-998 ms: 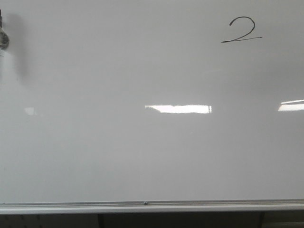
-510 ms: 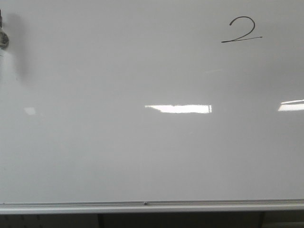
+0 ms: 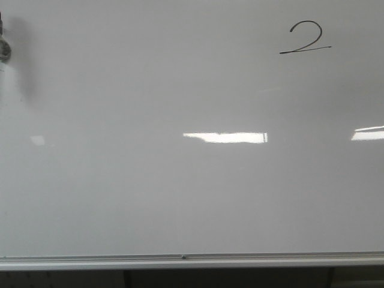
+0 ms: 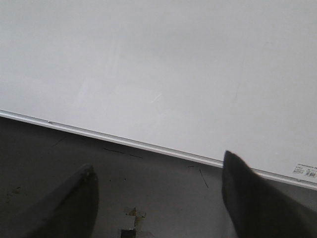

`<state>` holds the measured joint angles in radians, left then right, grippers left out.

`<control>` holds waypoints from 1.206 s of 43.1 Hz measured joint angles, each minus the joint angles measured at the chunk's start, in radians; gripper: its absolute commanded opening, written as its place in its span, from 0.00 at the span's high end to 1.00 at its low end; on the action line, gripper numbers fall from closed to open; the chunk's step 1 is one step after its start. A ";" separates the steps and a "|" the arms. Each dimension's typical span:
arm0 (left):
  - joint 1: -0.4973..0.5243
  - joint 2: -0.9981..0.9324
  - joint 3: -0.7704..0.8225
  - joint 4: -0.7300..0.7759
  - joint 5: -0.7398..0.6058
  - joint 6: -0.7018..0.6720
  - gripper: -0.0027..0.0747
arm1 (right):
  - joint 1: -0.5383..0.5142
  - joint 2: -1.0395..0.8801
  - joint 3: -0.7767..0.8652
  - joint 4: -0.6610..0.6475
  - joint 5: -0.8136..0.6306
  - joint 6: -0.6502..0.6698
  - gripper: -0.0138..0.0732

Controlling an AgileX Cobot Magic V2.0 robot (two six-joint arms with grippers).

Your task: Write number 2 on whiteboard

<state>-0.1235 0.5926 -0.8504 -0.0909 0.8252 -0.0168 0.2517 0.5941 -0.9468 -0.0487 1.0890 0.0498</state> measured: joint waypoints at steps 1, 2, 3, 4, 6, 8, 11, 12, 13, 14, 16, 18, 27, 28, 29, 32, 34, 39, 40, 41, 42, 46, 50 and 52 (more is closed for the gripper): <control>0.000 0.000 0.000 0.008 0.000 -0.007 0.49 | 0.000 0.000 0.000 0.000 0.000 0.000 0.21; 0.000 0.000 0.000 0.018 0.000 -0.014 0.49 | 0.000 0.000 0.000 0.000 0.000 0.000 0.21; 0.000 0.000 0.000 0.025 0.000 -0.019 0.49 | 0.000 0.000 0.000 0.000 0.000 0.000 0.21; 0.000 0.000 0.000 0.030 0.000 -0.021 0.49 | 0.000 0.000 0.000 0.000 0.000 0.000 0.21; 0.000 0.000 0.000 0.036 0.000 -0.028 0.49 | 0.000 0.000 0.000 0.000 0.000 0.000 0.21; 0.000 0.000 0.000 0.041 0.000 -0.030 0.49 | 0.000 0.000 0.000 0.000 0.001 0.000 0.21; 0.000 0.000 0.000 0.042 0.000 -0.030 0.50 | 0.000 0.000 0.000 0.000 0.001 0.000 0.24; 0.000 0.000 0.000 0.043 0.000 -0.030 0.52 | 0.000 0.000 0.000 0.000 0.002 0.000 0.28; 0.000 0.000 0.000 0.045 0.000 -0.032 0.54 | 0.000 0.000 0.000 0.000 0.004 0.000 0.30; 0.000 0.000 0.000 0.045 0.000 -0.032 0.56 | 0.000 0.000 0.000 0.000 0.004 0.000 0.35; 0.000 0.000 0.000 0.045 0.000 -0.032 0.61 | 0.000 0.000 0.000 0.000 0.006 0.000 0.43; 0.000 0.000 0.000 0.045 0.000 -0.032 0.68 | 0.000 0.000 0.000 0.000 0.006 0.000 0.56; 0.000 0.000 0.000 0.045 0.002 -0.032 0.96 | 0.000 0.000 0.000 0.000 0.016 0.000 0.93; 0.000 0.000 0.000 0.045 0.002 -0.032 0.99 | 0.000 0.000 0.000 0.000 0.016 0.000 0.94; 0.000 0.000 0.000 0.045 0.002 -0.032 0.99 | 0.000 0.000 0.000 0.000 0.016 0.000 0.93; 0.000 0.000 0.000 0.045 0.002 -0.032 0.99 | 0.000 0.000 0.000 0.000 0.019 0.000 0.93; 0.000 0.000 0.000 0.045 0.002 -0.032 0.99 | 0.000 0.000 0.000 0.000 0.019 0.000 0.93; 0.000 0.000 0.000 0.045 0.004 -0.032 0.99 | 0.000 0.000 0.000 0.000 0.019 0.000 0.93; 0.000 0.000 0.000 0.045 0.004 -0.032 0.99 | 0.000 0.000 0.000 0.000 0.019 0.000 0.93; 0.000 0.000 0.000 0.045 0.004 -0.032 0.99 | 0.000 0.000 0.000 0.000 0.019 0.000 0.93; 0.000 0.000 0.000 0.045 0.004 -0.032 0.99 | 0.000 0.000 0.000 0.000 0.019 0.000 0.93; 0.000 0.000 0.000 0.047 0.004 -0.022 0.99 | 0.000 0.000 0.000 0.000 0.019 0.000 0.93; 0.000 0.000 0.000 0.047 0.004 -0.016 0.99 | 0.000 0.000 0.000 0.000 0.019 0.000 0.93; 0.000 0.000 0.000 0.047 0.004 -0.014 0.99 | 0.000 0.000 0.000 0.000 0.019 0.000 0.93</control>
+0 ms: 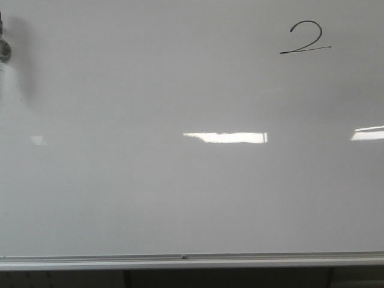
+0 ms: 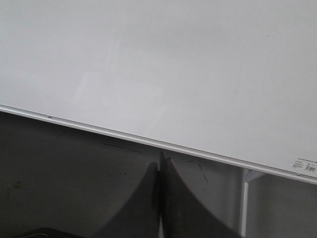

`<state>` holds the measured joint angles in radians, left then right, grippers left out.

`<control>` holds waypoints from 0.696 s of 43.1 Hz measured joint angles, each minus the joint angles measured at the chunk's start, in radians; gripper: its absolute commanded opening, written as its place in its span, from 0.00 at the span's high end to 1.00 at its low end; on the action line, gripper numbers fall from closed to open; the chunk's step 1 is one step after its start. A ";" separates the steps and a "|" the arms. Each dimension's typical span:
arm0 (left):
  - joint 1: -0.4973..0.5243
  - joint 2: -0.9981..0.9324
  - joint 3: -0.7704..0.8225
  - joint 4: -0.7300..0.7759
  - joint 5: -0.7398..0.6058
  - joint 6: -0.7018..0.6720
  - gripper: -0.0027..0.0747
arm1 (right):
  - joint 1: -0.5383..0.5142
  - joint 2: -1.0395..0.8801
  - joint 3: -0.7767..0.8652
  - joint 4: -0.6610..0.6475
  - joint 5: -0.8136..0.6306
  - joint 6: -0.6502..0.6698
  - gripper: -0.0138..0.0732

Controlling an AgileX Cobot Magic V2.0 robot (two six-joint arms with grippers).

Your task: Write number 2 on whiteboard

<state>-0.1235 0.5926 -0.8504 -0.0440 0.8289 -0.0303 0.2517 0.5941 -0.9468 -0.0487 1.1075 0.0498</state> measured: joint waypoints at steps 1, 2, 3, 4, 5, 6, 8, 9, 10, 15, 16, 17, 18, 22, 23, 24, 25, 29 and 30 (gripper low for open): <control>0.000 0.000 0.000 0.000 0.000 0.002 0.99 | 0.000 0.000 0.000 0.000 0.000 0.000 0.93; 0.000 0.000 0.000 0.000 0.000 0.002 0.99 | 0.000 0.000 0.000 0.000 0.000 0.000 0.93; 0.000 0.000 0.000 0.000 0.000 0.004 0.99 | 0.000 0.000 0.000 0.000 0.000 0.000 0.93; 0.000 0.000 0.000 0.000 0.000 0.004 0.99 | 0.000 0.000 0.000 0.000 0.000 0.000 0.93; 0.000 0.000 0.000 0.000 0.000 0.004 0.99 | 0.000 0.000 0.000 0.000 0.000 0.000 0.93; 0.000 0.000 0.000 0.000 0.000 0.005 0.99 | 0.000 0.000 0.000 0.000 0.000 0.000 0.93; 0.000 0.000 0.000 0.001 0.000 0.005 0.99 | 0.000 0.000 0.000 0.000 0.000 0.000 0.93; 0.000 0.000 0.000 0.001 0.002 0.005 0.99 | 0.000 0.000 0.000 0.000 0.000 0.000 0.93; 0.000 0.000 0.000 0.001 0.002 0.005 0.99 | 0.000 0.000 0.000 0.000 0.000 0.000 0.93; 0.000 0.000 0.000 0.001 0.002 0.006 0.99 | 0.000 0.000 0.000 0.000 0.000 0.000 0.93; 0.000 0.000 0.000 0.001 0.002 0.006 0.99 | 0.000 0.000 0.000 0.000 -0.002 0.000 0.93; 0.000 0.000 0.000 0.001 0.002 0.006 0.99 | 0.000 0.000 0.000 0.000 -0.002 0.000 0.93; 0.000 0.000 0.000 0.001 0.002 0.006 0.99 | 0.000 0.000 0.000 0.000 -0.002 0.000 0.93; 0.000 0.000 0.000 0.001 0.002 0.008 0.99 | 0.000 0.000 0.000 0.000 -0.002 0.000 0.93; 0.000 0.000 0.000 0.001 0.002 0.008 0.99 | 0.000 0.000 0.000 0.000 -0.002 0.000 0.93; 0.000 0.000 0.000 0.001 0.002 0.008 0.99 | 0.000 0.000 0.000 0.000 -0.002 0.000 0.93; 0.000 0.000 0.000 0.001 0.002 0.008 0.99 | 0.000 0.000 0.000 0.000 -0.002 0.000 0.93; 0.000 0.000 0.000 0.001 0.002 0.008 0.99 | 0.000 0.000 0.000 0.000 -0.002 0.000 0.93; 0.000 0.000 0.000 0.001 0.002 0.008 0.99 | 0.000 0.000 0.000 0.000 -0.002 0.000 0.93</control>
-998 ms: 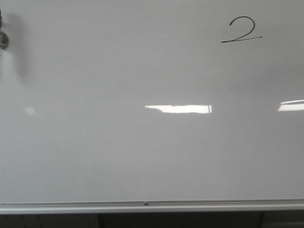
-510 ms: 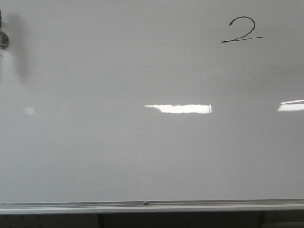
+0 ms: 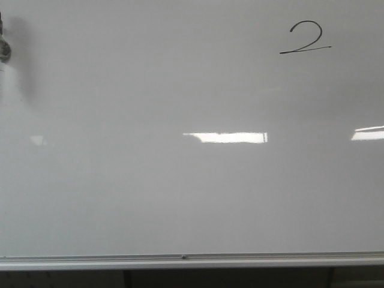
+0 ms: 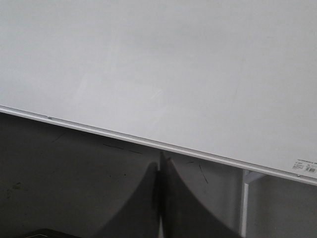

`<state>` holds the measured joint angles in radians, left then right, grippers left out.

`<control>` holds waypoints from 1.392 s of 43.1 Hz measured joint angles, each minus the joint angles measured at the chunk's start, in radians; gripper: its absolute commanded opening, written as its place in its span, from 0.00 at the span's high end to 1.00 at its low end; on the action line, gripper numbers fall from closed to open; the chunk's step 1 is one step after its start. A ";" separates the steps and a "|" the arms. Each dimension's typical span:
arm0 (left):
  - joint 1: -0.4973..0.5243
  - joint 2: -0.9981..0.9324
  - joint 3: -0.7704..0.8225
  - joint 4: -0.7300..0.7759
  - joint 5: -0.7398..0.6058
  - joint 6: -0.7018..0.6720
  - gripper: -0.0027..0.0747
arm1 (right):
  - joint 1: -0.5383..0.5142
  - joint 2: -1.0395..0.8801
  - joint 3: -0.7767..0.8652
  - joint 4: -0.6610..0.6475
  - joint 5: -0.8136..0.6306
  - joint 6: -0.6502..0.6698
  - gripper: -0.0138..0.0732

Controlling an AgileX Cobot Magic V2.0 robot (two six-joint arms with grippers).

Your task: Write number 2 on whiteboard

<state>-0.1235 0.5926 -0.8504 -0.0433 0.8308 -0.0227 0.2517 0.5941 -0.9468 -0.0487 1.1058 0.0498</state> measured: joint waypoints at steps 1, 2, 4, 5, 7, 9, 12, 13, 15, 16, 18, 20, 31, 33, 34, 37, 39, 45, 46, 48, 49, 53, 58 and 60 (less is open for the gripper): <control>0.000 0.000 0.000 0.000 0.000 0.000 0.99 | 0.000 0.000 0.000 0.000 0.000 0.000 0.93; 0.000 0.000 0.000 0.000 0.000 0.000 0.99 | 0.000 0.000 0.000 0.000 0.000 0.000 0.93; 0.000 0.000 0.000 0.000 0.000 0.000 0.99 | 0.000 0.000 0.000 0.000 0.000 0.000 0.93; 0.000 0.000 0.001 0.002 0.000 0.000 0.99 | 0.000 0.000 0.000 0.000 0.000 0.000 0.93; 0.000 -0.005 0.005 0.002 -0.002 0.000 0.99 | 0.000 0.000 0.000 0.000 0.000 0.000 0.93; 0.000 -0.014 0.010 0.006 -0.004 0.003 0.99 | 0.000 0.000 0.000 0.000 0.000 0.000 0.93; 0.008 -0.040 0.026 0.033 -0.015 0.023 0.99 | 0.000 0.000 0.000 0.000 0.000 0.000 0.93; 0.014 -0.050 0.033 0.043 -0.019 0.023 0.99 | 0.000 0.000 0.000 0.000 0.000 0.000 0.93; 0.026 -0.076 0.058 0.060 -0.036 0.028 0.99 | 0.000 0.000 0.000 0.000 0.000 0.000 0.93; 0.034 -0.089 0.072 0.065 -0.045 0.028 0.99 | 0.000 0.000 0.000 0.000 0.000 0.000 0.93; 0.048 -0.122 0.110 0.072 -0.071 0.030 0.99 | 0.000 0.000 0.000 0.000 0.000 0.000 0.93; 0.063 -0.152 0.150 0.073 -0.100 0.032 0.99 | 0.000 0.000 0.000 0.000 0.000 0.000 0.93; 0.144 -0.363 0.458 0.071 -0.345 0.034 0.99 | 0.000 0.000 0.000 0.000 0.000 0.000 0.93; 0.155 -0.403 0.517 0.063 -0.382 0.034 0.99 | 0.000 0.000 0.000 0.000 0.000 0.000 0.93; 0.162 -0.419 0.541 0.062 -0.398 0.034 0.99 | 0.000 0.000 0.000 0.000 0.000 0.000 0.93; 0.180 -0.473 0.616 0.043 -0.445 0.034 0.99 | 0.000 0.000 0.000 0.000 0.000 0.000 0.93; 0.191 -0.502 0.657 0.036 -0.474 0.034 0.99 | 0.000 0.000 0.000 0.000 0.000 0.000 0.93; 0.208 -0.585 0.765 0.013 -0.570 0.034 0.99 | 0.000 0.000 0.000 0.000 0.000 0.000 0.93; 0.210 -0.590 0.779 0.013 -0.580 0.034 0.99 | 0.000 0.000 0.000 0.000 0.000 0.000 0.93; 0.211 -0.596 0.809 0.009 -0.619 0.034 0.99 | 0.000 0.000 0.000 0.000 0.000 0.000 0.93; 0.211 -0.596 0.821 0.007 -0.635 0.034 0.99 | 0.000 0.000 0.000 0.000 0.000 0.000 0.93; 0.211 -0.596 0.855 0.005 -0.701 0.034 0.99 | 0.000 0.000 0.000 0.000 0.000 0.000 0.93; 0.211 -0.596 0.855 0.005 -0.793 0.034 0.99 | 0.000 0.000 0.000 0.000 0.000 0.000 0.93; 0.206 -0.596 0.855 0.005 -0.811 0.034 0.99 | 0.000 0.000 0.000 0.000 0.000 0.000 0.93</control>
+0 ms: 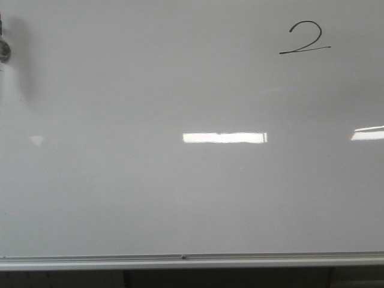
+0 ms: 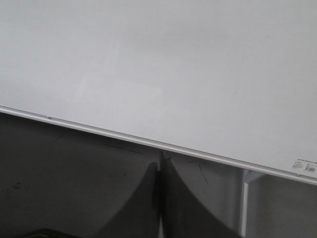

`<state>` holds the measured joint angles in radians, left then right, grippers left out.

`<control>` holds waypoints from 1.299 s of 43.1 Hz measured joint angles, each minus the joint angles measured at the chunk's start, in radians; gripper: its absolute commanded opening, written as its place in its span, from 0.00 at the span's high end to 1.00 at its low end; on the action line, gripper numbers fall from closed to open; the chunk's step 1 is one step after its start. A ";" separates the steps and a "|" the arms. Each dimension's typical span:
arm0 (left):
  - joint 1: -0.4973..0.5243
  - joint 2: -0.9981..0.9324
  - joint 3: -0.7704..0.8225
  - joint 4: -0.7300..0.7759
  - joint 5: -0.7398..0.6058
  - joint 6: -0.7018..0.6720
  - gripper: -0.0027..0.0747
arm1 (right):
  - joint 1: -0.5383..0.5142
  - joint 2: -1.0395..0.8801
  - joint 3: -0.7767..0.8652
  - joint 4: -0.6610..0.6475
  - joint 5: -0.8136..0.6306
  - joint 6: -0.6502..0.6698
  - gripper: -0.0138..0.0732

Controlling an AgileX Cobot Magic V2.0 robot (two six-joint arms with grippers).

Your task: Write number 2 on whiteboard

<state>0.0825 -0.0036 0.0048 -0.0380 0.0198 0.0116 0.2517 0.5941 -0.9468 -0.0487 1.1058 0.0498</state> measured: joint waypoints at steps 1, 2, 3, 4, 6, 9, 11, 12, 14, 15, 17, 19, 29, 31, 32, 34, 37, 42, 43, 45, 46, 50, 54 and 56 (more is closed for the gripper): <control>-0.002 0.000 0.000 0.000 -0.006 0.000 0.99 | 0.000 0.000 0.000 0.000 0.000 0.000 0.93; -0.008 0.000 0.000 0.000 -0.009 0.000 0.99 | 0.000 0.000 0.000 0.000 0.000 0.000 0.93; -0.011 0.000 0.000 0.000 -0.012 0.000 0.99 | 0.000 0.000 0.000 0.000 0.000 0.000 0.93; -0.017 0.000 0.000 0.000 -0.014 0.000 0.99 | 0.000 0.000 0.000 0.000 0.000 0.000 0.93; -0.025 0.000 0.000 0.000 -0.020 0.000 0.99 | 0.000 0.000 0.000 0.000 0.000 0.000 0.93; -0.029 0.000 0.000 0.000 -0.020 0.000 0.99 | 0.000 0.000 0.000 0.000 0.000 0.000 0.93; -0.029 0.000 0.000 0.000 -0.020 0.000 0.99 | 0.000 0.000 0.000 0.000 0.000 0.000 0.93; -0.029 0.000 0.000 0.000 -0.020 0.000 0.99 | 0.000 0.000 0.000 0.000 0.000 0.000 0.93; -0.029 0.000 0.000 0.000 -0.020 0.000 0.99 | 0.000 0.000 0.000 0.000 0.000 0.000 0.93; -0.029 0.000 0.000 0.000 -0.020 0.000 0.99 | 0.000 0.000 0.000 0.000 0.000 0.000 0.93; -0.029 0.000 0.000 0.000 -0.020 0.000 0.99 | 0.000 0.000 0.000 0.000 0.000 0.000 0.93; -0.029 0.000 0.000 0.000 -0.020 0.000 0.99 | 0.000 0.000 0.000 0.000 0.000 0.000 0.93; -0.029 0.000 0.000 0.000 -0.020 0.000 0.99 | 0.000 0.000 0.000 0.000 0.000 0.000 0.93; -0.029 0.000 0.000 0.000 -0.020 0.000 0.99 | 0.000 0.000 0.000 0.000 0.000 0.000 0.93; -0.029 0.000 0.000 0.000 -0.020 0.000 0.99 | 0.000 0.000 0.000 0.000 0.000 0.000 0.93; -0.029 0.000 0.000 0.000 -0.020 0.000 0.99 | 0.000 0.000 0.000 0.000 0.000 0.000 0.93; -0.029 0.000 0.000 0.000 -0.020 0.000 0.99 | 0.000 0.000 0.000 0.000 0.000 0.000 0.93; -0.029 0.000 0.000 0.000 -0.020 0.000 0.99 | 0.000 0.000 0.000 0.000 0.000 0.000 0.93; -0.029 0.000 0.000 0.000 -0.020 0.000 0.99 | 0.000 0.000 0.000 0.000 0.000 0.000 0.93; -0.029 0.000 0.000 0.000 -0.020 0.000 0.99 | 0.000 0.000 0.000 0.000 0.000 0.000 0.93; -0.029 0.000 0.000 0.000 -0.020 0.000 0.99 | 0.000 0.000 0.000 0.000 0.000 0.000 0.93; -0.029 0.000 0.000 0.000 -0.020 0.000 0.99 | 0.000 0.000 0.000 0.000 0.000 0.000 0.93; -0.029 0.000 0.000 0.000 -0.020 0.000 0.99 | 0.000 0.000 0.000 0.000 0.000 0.000 0.93; -0.029 0.000 0.000 0.000 -0.020 0.000 0.99 | 0.000 0.000 0.000 0.000 0.000 0.000 0.93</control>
<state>0.0539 -0.0036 0.0048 -0.0380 0.0000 0.0116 0.2517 0.5941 -0.9468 -0.0487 1.1058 0.0498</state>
